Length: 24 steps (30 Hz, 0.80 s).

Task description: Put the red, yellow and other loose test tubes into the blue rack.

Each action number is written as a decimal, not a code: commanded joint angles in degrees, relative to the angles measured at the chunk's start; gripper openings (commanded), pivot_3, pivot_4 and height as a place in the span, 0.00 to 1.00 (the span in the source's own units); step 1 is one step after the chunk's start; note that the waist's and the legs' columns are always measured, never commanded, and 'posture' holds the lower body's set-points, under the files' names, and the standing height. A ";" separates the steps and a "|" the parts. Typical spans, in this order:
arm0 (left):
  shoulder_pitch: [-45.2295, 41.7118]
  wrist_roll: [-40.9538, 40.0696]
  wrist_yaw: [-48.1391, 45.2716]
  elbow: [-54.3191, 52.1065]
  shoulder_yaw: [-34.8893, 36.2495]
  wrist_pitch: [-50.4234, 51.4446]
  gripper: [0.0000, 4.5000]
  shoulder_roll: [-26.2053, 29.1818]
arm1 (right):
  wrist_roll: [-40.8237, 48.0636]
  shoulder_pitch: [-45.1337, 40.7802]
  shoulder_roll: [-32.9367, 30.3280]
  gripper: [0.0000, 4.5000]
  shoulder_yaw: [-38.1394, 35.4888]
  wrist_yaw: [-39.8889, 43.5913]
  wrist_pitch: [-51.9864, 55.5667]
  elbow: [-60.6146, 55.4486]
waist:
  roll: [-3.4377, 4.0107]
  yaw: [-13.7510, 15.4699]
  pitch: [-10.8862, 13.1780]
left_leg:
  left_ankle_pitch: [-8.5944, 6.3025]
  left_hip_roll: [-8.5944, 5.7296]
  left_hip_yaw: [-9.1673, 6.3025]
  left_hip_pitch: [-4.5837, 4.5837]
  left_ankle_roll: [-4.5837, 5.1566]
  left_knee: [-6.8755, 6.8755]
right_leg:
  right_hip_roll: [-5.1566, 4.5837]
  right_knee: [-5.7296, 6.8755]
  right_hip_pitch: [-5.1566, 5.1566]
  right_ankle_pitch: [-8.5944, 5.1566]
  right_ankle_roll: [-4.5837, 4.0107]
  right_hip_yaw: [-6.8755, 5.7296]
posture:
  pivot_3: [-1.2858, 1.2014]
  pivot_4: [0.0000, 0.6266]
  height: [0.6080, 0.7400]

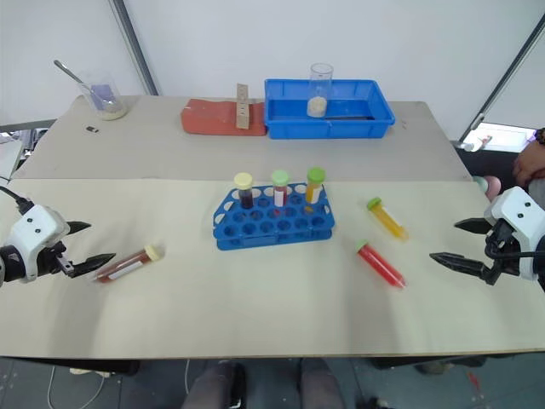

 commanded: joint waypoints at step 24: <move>-19.87 -16.03 -3.03 -33.29 -21.86 20.41 1.00 -14.63 | -11.72 -40.95 8.08 1.00 33.57 -5.03 21.15 13.49 | 0.01 -0.90 0.00 | 0.01 -0.03 -0.11 -0.14 0.02 0.33 | 0.20 -0.02 0.07 0.43 0.26 0.15 | 0.52 0.24 1.00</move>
